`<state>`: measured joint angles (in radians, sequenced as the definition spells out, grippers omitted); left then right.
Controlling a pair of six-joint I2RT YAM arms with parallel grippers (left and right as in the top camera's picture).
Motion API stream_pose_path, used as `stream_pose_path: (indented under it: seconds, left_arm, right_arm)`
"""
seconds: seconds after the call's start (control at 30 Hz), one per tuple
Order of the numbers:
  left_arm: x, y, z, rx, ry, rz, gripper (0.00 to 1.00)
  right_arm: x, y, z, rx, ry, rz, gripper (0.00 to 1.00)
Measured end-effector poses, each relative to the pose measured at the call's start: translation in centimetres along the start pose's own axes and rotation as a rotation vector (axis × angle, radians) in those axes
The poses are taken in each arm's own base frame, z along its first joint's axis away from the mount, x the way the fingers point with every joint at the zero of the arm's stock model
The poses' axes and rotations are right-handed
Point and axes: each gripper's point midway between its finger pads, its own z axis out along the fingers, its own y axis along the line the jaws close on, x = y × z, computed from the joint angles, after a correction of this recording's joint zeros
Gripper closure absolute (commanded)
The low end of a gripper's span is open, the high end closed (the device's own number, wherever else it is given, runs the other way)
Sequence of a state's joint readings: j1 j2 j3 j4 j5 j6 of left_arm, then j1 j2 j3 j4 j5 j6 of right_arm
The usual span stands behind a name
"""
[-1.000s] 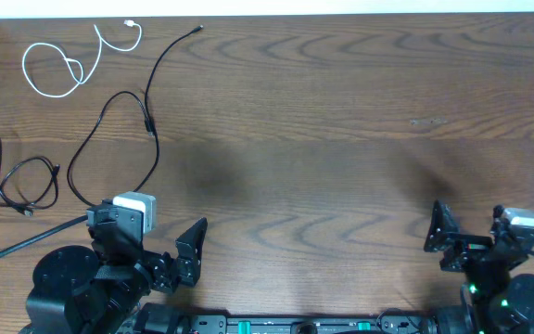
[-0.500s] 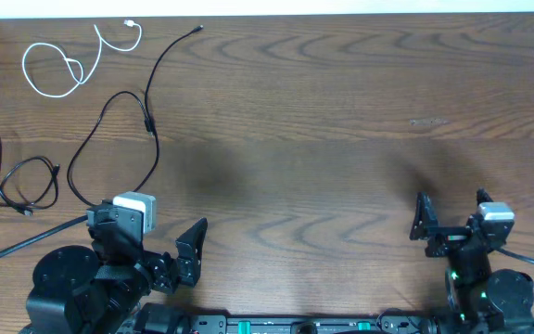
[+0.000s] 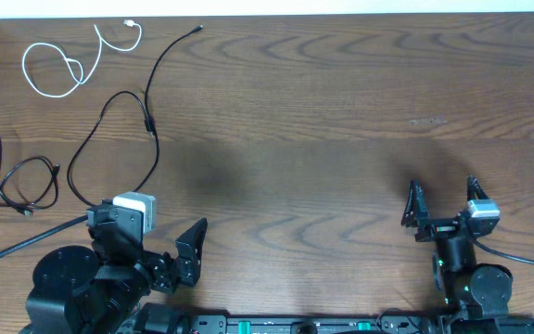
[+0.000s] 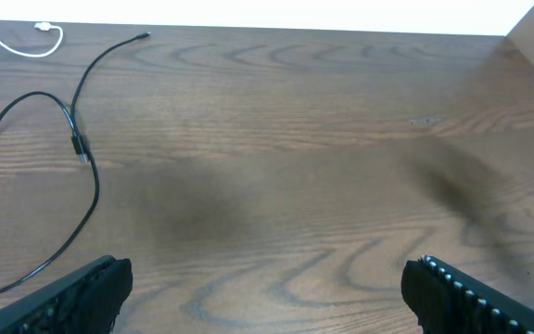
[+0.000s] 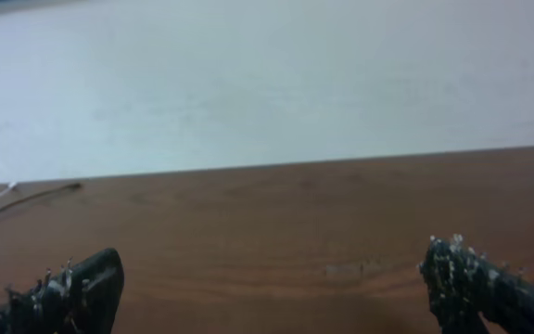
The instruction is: Untangle cables
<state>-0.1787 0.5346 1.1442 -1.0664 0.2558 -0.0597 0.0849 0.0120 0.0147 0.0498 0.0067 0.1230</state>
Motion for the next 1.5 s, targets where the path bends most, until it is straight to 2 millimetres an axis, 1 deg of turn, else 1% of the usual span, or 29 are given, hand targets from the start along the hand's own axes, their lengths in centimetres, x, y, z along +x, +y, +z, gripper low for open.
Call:
stream_pose_path:
  seconds: [0.17,0.3,0.33,0.73,1.07,1.4,1.5]
  left_arm:
    - [0.0,0.0,0.0,0.000,0.000,0.000,0.02]
    - [0.0,0.0,0.0,0.000,0.000,0.000,0.02]
    - [0.0,0.0,0.0,0.000,0.000,0.000,0.02]
    - [0.0,0.0,0.0,0.000,0.000,0.000,0.02]
    - [0.0,0.0,0.0,0.000,0.000,0.000,0.02]
    - [0.0,0.0,0.0,0.000,0.000,0.000,0.02]
    - [0.0,0.0,0.0,0.000,0.000,0.000,0.02]
  right_arm:
    - [0.6,-0.5,0.0,0.016,0.019,-0.002,0.01]
    - [3.1,-1.0,-0.2,0.032,0.119,-0.001,0.01]
    - [3.2,-0.9,-0.2,0.030,0.125,0.000,0.01]
    - [3.3,-0.8,-0.2,0.020,0.126,-0.001,0.01]
    - [3.3,-0.8,-0.2,0.012,0.128,-0.140,0.01]
    - [3.3,-0.8,-0.2,0.011,0.129,-0.172,0.01]
    - [3.2,-1.2,-0.2,0.028,0.128,-0.173,0.01]
